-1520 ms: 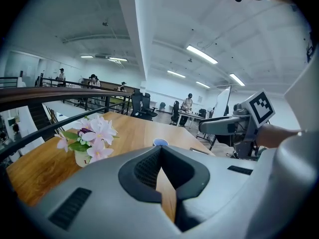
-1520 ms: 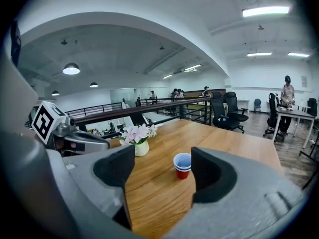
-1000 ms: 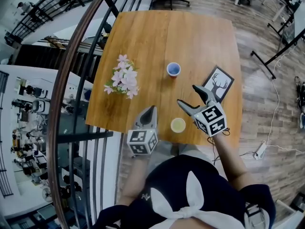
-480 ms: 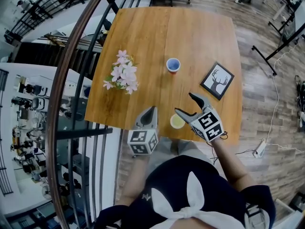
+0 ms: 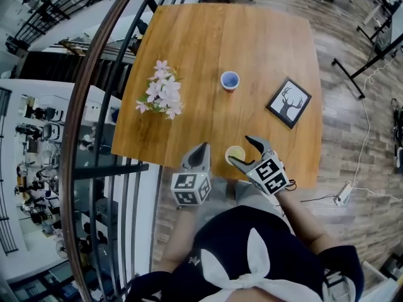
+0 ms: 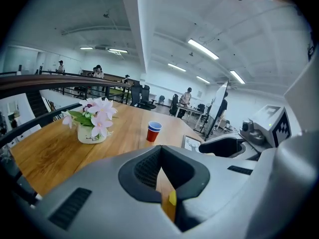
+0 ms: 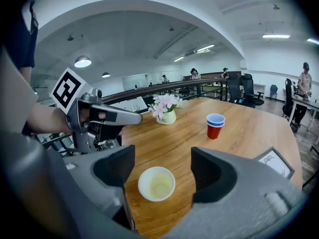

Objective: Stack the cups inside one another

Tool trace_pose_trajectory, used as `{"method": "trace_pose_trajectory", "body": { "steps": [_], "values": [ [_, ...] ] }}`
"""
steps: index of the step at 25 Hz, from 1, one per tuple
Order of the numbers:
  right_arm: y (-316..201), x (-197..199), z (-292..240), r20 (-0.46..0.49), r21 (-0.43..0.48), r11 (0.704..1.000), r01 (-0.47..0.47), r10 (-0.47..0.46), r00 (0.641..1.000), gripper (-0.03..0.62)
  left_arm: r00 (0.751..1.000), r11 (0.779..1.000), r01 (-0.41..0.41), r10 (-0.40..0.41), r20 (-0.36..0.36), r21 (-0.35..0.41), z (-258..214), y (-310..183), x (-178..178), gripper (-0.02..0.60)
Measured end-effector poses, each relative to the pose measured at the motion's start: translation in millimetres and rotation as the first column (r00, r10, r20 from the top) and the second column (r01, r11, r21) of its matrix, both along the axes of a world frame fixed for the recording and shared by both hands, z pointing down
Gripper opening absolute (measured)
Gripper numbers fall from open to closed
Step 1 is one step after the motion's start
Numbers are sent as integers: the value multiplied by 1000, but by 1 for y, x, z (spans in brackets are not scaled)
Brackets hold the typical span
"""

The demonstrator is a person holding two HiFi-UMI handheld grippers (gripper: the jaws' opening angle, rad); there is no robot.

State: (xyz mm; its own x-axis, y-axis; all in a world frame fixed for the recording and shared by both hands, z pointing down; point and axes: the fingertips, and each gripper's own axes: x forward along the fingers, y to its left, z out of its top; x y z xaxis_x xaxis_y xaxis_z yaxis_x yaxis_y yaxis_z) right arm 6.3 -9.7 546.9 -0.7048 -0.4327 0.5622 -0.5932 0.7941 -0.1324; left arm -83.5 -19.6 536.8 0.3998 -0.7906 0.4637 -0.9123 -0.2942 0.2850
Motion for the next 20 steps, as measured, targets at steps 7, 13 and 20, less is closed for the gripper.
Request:
{"method": "trace_pose_trajectory", "body": {
  "steps": [7, 13, 20],
  "values": [
    [26, -6, 39, -86, -40, 998, 45, -48, 995, 350, 1000, 1000, -7, 7, -1, -26, 8, 9, 0, 17],
    [28, -5, 59, -177, -40, 998, 48, -54, 983, 351, 1000, 999, -8, 8, -2, -49, 14, 13, -4, 17],
    [31, -4, 82, -237, -81, 996, 45, -63, 969, 351, 1000, 998, -13, 13, -12, -57, 17, 14, -6, 17]
  ]
}}
